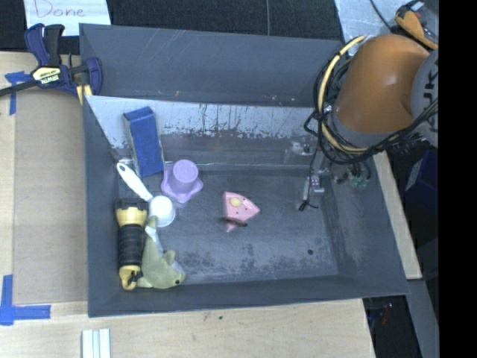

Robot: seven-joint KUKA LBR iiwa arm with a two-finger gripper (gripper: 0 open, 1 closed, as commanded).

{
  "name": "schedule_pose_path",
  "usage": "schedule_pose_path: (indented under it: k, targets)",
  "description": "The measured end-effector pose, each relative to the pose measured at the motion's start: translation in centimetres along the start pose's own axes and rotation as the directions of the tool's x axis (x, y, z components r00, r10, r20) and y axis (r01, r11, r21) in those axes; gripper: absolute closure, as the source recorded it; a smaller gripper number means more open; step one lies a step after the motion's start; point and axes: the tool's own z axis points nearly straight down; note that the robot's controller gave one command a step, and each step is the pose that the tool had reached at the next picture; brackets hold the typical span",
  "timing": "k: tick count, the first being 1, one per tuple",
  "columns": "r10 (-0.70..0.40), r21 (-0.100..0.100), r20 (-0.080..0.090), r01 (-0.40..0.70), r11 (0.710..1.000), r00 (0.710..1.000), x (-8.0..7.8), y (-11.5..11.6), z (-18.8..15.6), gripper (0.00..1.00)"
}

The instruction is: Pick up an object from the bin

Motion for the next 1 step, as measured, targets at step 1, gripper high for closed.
schedule_pose_path:
  k: [1]
  targets:
    - [0.000,0.000,0.000,0.000,1.000,1.000,0.00,0.00,0.00,0.00]
